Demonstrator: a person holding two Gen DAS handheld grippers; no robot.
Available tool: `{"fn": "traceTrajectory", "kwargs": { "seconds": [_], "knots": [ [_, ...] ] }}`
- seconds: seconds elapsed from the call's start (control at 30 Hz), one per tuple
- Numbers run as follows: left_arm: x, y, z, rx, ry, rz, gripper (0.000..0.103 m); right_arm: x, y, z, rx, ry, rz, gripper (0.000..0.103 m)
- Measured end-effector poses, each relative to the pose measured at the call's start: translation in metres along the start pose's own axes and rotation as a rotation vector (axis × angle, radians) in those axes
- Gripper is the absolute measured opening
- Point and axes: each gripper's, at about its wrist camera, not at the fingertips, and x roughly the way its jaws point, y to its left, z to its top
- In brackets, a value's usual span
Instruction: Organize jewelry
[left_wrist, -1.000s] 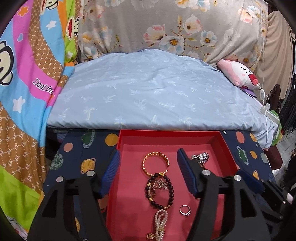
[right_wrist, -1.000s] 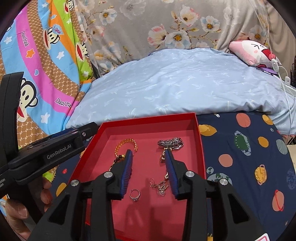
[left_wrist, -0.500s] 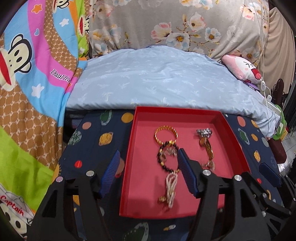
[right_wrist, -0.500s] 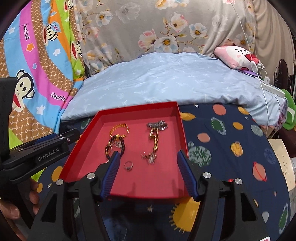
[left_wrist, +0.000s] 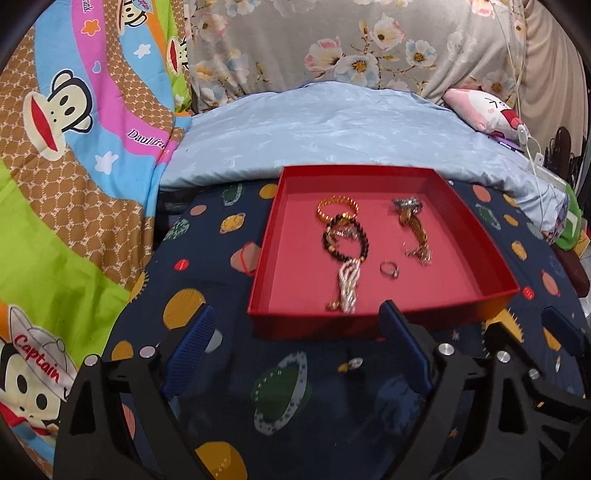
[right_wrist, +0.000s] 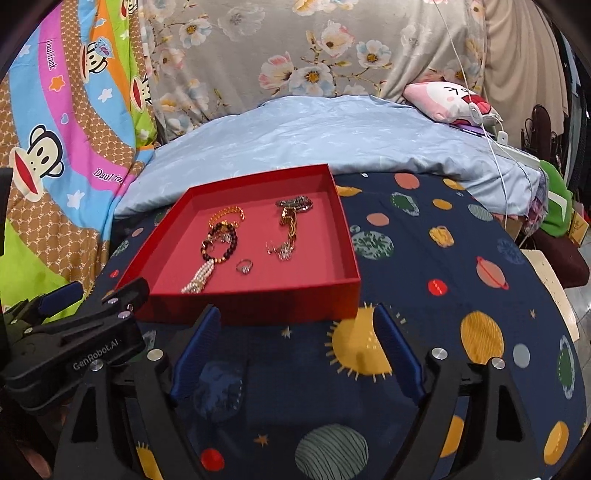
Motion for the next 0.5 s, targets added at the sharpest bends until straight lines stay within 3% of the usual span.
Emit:
{"fn": "traceTrajectory", "kwargs": {
  "seconds": [0.07,0.3,0.5],
  "knots": [
    [0.002,0.002,-0.008,-0.014,0.014,-0.003,0.093,-0.001,-0.002,-0.007,0.004,0.000,-0.008,0.086],
    [0.007,-0.002,-0.036,0.008,-0.001,0.049,0.094,0.002,0.001,-0.033,-0.029,-0.006,-0.053,0.086],
    [0.008,0.003,-0.047,-0.037,-0.033,0.038,0.094,0.006,0.002,-0.033,-0.032,0.016,-0.064,0.086]
  ]
}}
